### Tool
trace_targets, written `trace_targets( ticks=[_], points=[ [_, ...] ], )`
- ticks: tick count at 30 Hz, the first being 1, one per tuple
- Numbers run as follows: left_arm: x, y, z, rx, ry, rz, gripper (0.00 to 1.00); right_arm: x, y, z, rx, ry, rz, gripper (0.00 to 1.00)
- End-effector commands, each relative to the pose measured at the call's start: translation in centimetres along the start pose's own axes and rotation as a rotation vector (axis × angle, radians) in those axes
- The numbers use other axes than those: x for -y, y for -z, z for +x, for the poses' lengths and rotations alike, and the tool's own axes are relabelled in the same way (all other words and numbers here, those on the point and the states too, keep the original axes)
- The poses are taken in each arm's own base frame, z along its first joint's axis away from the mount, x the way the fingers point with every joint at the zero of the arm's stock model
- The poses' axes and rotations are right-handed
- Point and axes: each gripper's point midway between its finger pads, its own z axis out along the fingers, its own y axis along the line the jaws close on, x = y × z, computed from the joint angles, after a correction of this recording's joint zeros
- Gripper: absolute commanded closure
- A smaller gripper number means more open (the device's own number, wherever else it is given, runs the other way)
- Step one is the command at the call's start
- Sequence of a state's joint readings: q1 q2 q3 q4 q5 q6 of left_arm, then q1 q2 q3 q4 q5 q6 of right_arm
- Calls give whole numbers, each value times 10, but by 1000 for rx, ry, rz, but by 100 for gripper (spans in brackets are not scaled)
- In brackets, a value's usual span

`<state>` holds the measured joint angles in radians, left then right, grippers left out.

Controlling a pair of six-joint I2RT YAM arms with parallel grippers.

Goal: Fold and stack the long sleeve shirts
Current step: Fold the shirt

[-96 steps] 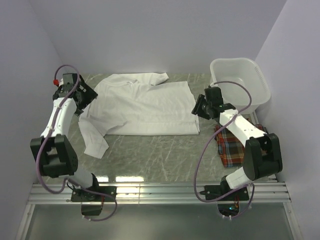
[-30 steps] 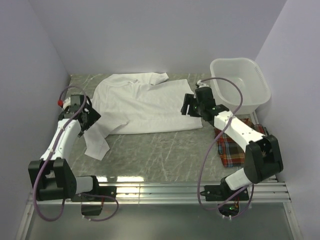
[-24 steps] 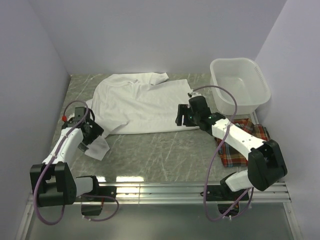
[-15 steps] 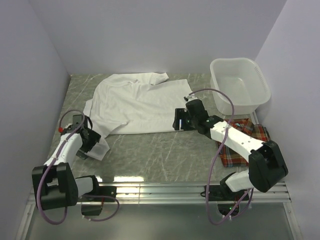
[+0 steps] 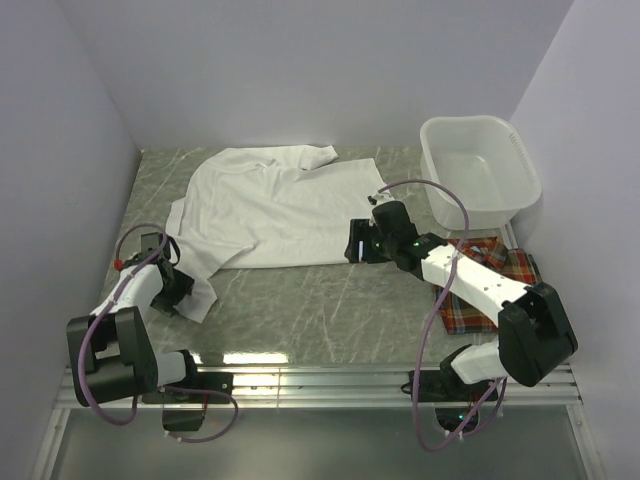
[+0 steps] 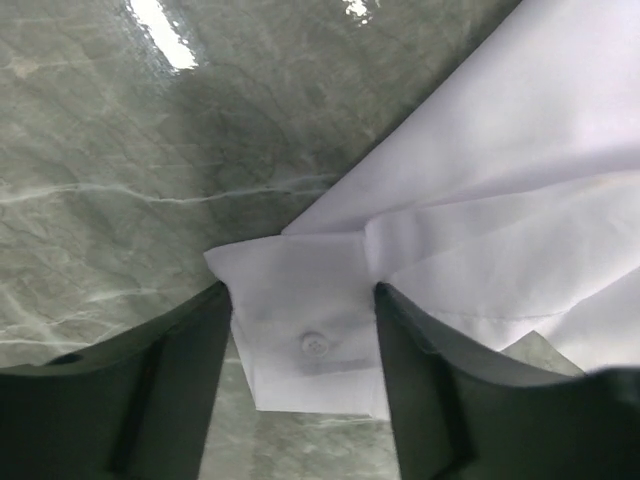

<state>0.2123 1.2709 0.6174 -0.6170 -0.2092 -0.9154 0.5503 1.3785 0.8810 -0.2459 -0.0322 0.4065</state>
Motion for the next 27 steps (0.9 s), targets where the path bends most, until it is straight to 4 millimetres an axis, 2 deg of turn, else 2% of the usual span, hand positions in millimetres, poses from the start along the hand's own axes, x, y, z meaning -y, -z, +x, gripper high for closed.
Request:
trace_targets(
  ticks=[1, 2, 4, 5, 8, 11, 14, 15, 18, 19, 21, 23, 24, 25, 26, 27],
  points=[
    [2, -11, 13, -51, 10, 16, 42, -11, 7, -15, 57, -1, -38, 26],
    [2, -11, 13, -51, 12, 16, 52, -11, 7, -15, 57, -1, -38, 26],
    [4, -9, 11, -48, 8, 18, 64, -13, 7, -15, 57, 6, -43, 26],
    [5, -6, 10, -45, 7, 23, 75, -12, 7, -15, 56, 12, -37, 26],
    [14, 9, -2, -13, 0, 64, 90, -16, 7, -15, 57, 43, -37, 27],
    [29, 34, -16, 31, -15, 112, 97, -23, 7, -15, 52, 72, -47, 27],
    [51, 65, -28, 85, -39, 177, 98, -36, 9, -17, 57, 116, -72, 27],
    [68, 81, -30, 107, -67, 224, 99, -42, 12, -22, 68, 129, -84, 27],
    [93, 103, -25, 116, -106, 291, 99, -66, 19, -27, 101, 208, -150, 27],
    [105, 111, -33, 127, -97, 316, 99, -75, 21, -30, 119, 228, -179, 27],
    [132, 130, -24, 117, -146, 399, 98, -89, 26, -34, 148, 275, -219, 27],
    [151, 134, -18, 98, -183, 427, 98, -102, 30, -40, 178, 306, -260, 27],
    [167, 147, -12, 88, -214, 473, 98, -108, 32, -43, 190, 317, -273, 27],
    [176, 143, -6, 69, -238, 469, 98, -115, 34, -45, 205, 333, -289, 27],
    [186, 148, 3, 60, -280, 491, 98, -118, 33, -45, 206, 338, -292, 27],
    [200, 158, 1, 70, -292, 526, 98, -123, 35, -48, 215, 341, -298, 27]
  ],
)
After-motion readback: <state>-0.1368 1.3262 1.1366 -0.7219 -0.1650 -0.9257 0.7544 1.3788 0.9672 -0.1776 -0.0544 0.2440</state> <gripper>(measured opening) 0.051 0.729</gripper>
